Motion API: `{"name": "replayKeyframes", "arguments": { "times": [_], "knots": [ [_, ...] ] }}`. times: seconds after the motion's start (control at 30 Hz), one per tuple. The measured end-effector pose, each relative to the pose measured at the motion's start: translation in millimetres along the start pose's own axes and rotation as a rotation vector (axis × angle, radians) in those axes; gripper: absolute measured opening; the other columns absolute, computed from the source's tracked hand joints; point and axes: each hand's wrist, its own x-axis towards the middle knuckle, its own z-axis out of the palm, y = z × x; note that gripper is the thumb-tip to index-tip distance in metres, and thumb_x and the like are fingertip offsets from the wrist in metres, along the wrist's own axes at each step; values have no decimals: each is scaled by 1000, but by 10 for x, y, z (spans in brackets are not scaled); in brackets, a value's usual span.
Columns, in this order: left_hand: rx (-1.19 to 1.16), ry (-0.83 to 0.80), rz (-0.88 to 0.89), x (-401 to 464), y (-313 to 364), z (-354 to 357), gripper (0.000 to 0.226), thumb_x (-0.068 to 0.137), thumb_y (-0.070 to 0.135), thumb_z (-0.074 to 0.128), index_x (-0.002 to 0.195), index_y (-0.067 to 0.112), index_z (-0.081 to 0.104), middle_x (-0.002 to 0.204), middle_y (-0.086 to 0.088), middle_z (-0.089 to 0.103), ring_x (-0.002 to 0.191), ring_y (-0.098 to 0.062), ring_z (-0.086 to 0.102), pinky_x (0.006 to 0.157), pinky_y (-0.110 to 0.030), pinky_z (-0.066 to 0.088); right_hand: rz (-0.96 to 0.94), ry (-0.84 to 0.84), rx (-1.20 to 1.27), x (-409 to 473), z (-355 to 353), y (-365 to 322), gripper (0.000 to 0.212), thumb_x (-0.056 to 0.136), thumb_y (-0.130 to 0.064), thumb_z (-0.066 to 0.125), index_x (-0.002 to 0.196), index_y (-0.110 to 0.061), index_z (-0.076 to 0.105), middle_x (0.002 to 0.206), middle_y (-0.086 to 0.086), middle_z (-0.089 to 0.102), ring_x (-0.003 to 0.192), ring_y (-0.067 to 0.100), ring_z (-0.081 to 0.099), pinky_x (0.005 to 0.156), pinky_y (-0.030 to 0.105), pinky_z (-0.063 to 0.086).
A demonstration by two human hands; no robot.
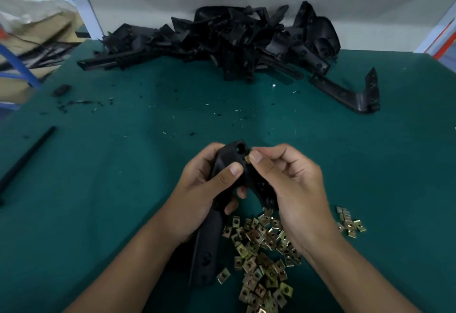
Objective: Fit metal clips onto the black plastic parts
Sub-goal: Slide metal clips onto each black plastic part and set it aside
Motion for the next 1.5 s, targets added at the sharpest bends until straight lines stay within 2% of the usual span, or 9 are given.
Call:
{"name": "replayKeyframes", "arguments": {
  "times": [0.23, 0.4, 0.53, 0.63, 0.73, 0.8, 1.0, 1.23, 1.5],
  "knots": [
    [16, 40, 10, 3, 43, 1, 26, 92, 24, 63, 108, 4, 58, 82, -11, 61, 62, -16, 62, 48, -26, 49, -32, -63, -89, 12, -3, 8, 16, 87, -20, 72, 102, -17, 76, 92, 3, 74, 76, 17, 70, 68, 25, 59],
    [-78, 28, -15, 12, 65, 26, 24, 93, 22, 69, 112, 8, 64, 93, -10, 68, 75, -19, 68, 59, -29, 57, -97, -122, -230, 60, -74, -60, 19, 91, -25, 71, 109, -25, 78, 112, -3, 72, 96, 17, 72, 80, 29, 60],
    [-140, 0, -73, 11, 106, 27, 43, 83, 43, 77, 106, 9, 66, 88, -10, 69, 73, -20, 68, 61, -30, 59, -130, -232, -348, 105, -152, -142, 25, 97, -33, 60, 117, -30, 75, 112, -12, 68, 100, 5, 69, 83, 18, 54],
    [-125, 48, -155, -17, 138, 30, 36, 74, 53, 79, 77, 19, 71, 70, -7, 67, 61, -17, 67, 56, -25, 55, -33, -277, -723, 203, -376, -302, 28, 91, -54, 56, 113, -45, 70, 106, -25, 69, 100, -6, 64, 80, 16, 50],
    [-110, 202, -241, -27, 136, -24, 31, 64, 57, 66, 61, 26, 69, 61, -1, 61, 53, -16, 63, 51, -23, 52, 188, -560, -1191, 262, -633, -383, 39, 78, -67, 69, 112, -50, 63, 110, -34, 59, 102, -14, 54, 84, 21, 47],
    [-77, 259, -253, -15, 127, -58, 31, 61, 59, 63, 57, 28, 68, 60, 1, 60, 54, -17, 62, 53, -26, 51, 251, -694, -1319, 248, -683, -333, 46, 73, -62, 79, 114, -50, 61, 110, -33, 53, 104, -14, 47, 85, 20, 45],
    [-45, 299, -275, 10, 101, -62, 32, 60, 57, 64, 56, 25, 66, 61, -4, 58, 56, -20, 60, 53, -25, 48, 102, -634, -1303, 281, -648, -242, 15, 90, -41, 73, 104, -40, 70, 99, -25, 63, 94, -9, 56, 75, 12, 44],
    [-105, 335, -229, 22, 89, 13, 27, 76, 40, 56, 71, 13, 60, 58, -4, 57, 50, -18, 59, 50, -25, 53, 126, -634, -1251, 293, -705, -240, 18, 91, -42, 72, 109, -39, 69, 97, -29, 64, 92, -11, 56, 71, 8, 40],
    [-115, 308, -275, 22, 91, -71, 26, 65, 50, 63, 63, 27, 73, 70, 2, 65, 54, -17, 61, 56, -26, 45, 40, -586, -1202, 300, -690, -243, 7, 98, -30, 65, 101, -33, 71, 91, -29, 66, 82, -9, 59, 71, 9, 43]
  ]
}}
